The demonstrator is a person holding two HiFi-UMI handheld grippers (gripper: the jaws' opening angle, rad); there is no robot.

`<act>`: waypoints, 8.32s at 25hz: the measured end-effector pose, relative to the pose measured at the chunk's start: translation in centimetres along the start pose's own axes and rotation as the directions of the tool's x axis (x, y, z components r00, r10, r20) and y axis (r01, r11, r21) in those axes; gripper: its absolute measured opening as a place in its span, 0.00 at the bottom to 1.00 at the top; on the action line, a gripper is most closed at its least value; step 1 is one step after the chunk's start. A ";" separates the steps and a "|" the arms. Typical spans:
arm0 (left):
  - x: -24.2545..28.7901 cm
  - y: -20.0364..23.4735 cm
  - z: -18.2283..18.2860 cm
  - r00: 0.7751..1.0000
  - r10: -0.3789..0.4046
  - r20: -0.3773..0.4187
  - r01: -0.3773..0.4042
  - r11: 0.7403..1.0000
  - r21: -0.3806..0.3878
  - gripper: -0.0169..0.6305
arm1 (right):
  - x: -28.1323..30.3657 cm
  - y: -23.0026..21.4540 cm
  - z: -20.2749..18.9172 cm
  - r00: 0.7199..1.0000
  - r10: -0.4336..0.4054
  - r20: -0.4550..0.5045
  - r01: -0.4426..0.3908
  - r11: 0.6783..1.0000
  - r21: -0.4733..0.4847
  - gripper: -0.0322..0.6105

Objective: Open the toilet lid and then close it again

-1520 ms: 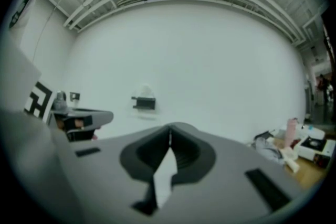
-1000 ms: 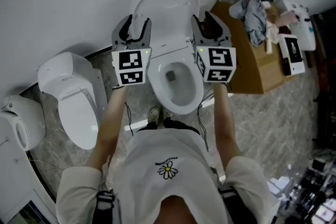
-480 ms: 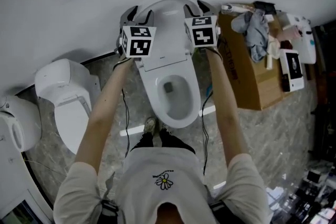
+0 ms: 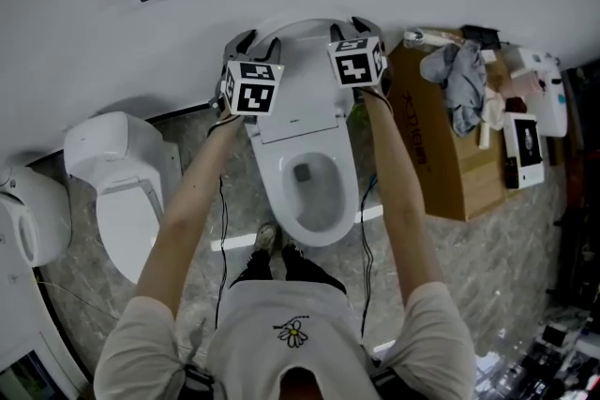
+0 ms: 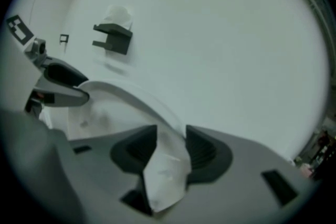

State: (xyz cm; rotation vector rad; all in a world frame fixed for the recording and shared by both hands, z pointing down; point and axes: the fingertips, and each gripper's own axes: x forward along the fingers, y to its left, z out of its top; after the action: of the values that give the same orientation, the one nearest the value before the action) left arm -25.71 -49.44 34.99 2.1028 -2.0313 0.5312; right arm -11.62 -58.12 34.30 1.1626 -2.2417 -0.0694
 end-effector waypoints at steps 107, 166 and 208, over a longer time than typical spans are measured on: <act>-32.7 -35.3 -43.4 0.614 -0.497 -0.613 0.614 0.789 -0.023 0.31 | -31.9 18.1 -53.0 0.707 0.497 -0.503 -0.547 0.835 0.057 0.38; -31.2 -34.6 -49.9 0.584 -0.524 -0.620 0.523 0.827 -0.206 0.31 | -28.9 17.7 -62.7 0.646 0.367 -0.670 -0.286 0.929 0.234 0.37; -46.9 -34.4 3.8 0.878 -0.155 0.452 0.169 0.986 0.010 0.06 | -59.8 6.8 -13.8 0.810 -0.128 0.572 -0.032 0.965 0.260 0.10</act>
State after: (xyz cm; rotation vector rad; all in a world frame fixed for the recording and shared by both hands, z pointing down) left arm 8.51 -5.20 18.53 2.5330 -2.0238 -0.0263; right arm 16.68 -5.58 18.33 1.4954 -2.8294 -0.1839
